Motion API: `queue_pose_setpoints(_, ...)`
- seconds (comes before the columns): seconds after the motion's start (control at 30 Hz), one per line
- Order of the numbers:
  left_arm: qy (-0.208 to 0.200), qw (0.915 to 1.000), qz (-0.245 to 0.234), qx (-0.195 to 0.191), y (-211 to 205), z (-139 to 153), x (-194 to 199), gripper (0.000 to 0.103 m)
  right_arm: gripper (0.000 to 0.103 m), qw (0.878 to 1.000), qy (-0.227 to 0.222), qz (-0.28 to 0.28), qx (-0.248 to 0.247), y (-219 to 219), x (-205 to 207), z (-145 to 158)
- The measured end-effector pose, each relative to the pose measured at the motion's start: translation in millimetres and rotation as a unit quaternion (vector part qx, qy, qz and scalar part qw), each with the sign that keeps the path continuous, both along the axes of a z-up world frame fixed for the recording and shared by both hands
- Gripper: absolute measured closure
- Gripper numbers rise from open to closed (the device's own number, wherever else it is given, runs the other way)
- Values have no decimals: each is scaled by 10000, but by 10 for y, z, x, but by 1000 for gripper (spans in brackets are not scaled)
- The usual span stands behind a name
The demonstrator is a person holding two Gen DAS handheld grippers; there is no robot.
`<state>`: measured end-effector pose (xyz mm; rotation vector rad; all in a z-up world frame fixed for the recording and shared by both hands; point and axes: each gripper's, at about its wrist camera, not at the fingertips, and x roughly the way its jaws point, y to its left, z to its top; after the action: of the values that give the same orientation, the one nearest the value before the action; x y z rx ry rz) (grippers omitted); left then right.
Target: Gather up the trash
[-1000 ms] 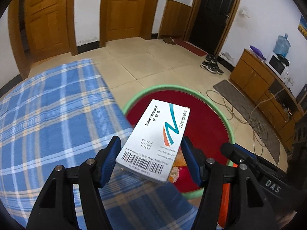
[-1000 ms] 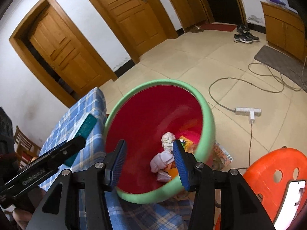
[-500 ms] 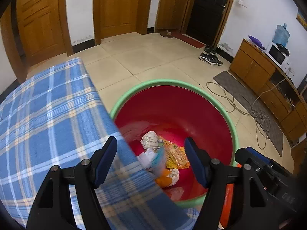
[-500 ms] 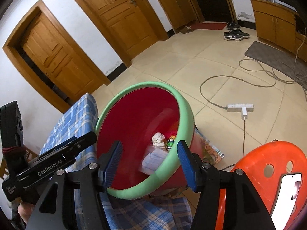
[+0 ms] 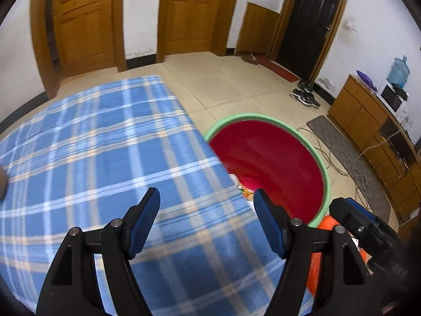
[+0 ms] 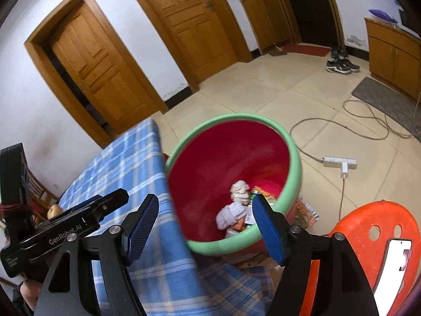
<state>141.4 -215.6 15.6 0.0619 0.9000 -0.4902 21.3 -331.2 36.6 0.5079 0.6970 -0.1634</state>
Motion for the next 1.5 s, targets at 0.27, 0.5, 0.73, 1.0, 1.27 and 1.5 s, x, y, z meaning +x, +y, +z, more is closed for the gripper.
queue_pose_setpoints(0.27, -240, 9989, 397, 5, 508, 187, -297, 24, 24, 9988, -211, 345, -289, 480, -129, 168)
queue_pose_setpoints(0.5, -398, 9966, 718, 78, 935, 270, -579, 23, 23, 9959, -333, 604, -588, 853, -261, 248)
queue_pose_setpoints(0.73, -787, 9901, 1112, 324, 1253, 294, -900, 21, 19, 9911, -597, 661, -992, 1206, -489, 306)
queue_pose_setpoints(1.0, -922, 9829, 1531, 444, 1507, 176, -1144, 18, 17, 9862, -689, 706, -1328, 1537, -705, 148)
queue_pose_setpoints(1.27, -1173, 9746, 1836, 525, 1635, 30, -1339, 18, 16, 9858, -666, 442, -1474, 1586, -869, 11)
queue_pose_setpoints(1.5, -1140, 9760, 1744, 635, 1610, -68, -1417, 18, 16, 9871, -549, 338, -1465, 1586, -904, -80)
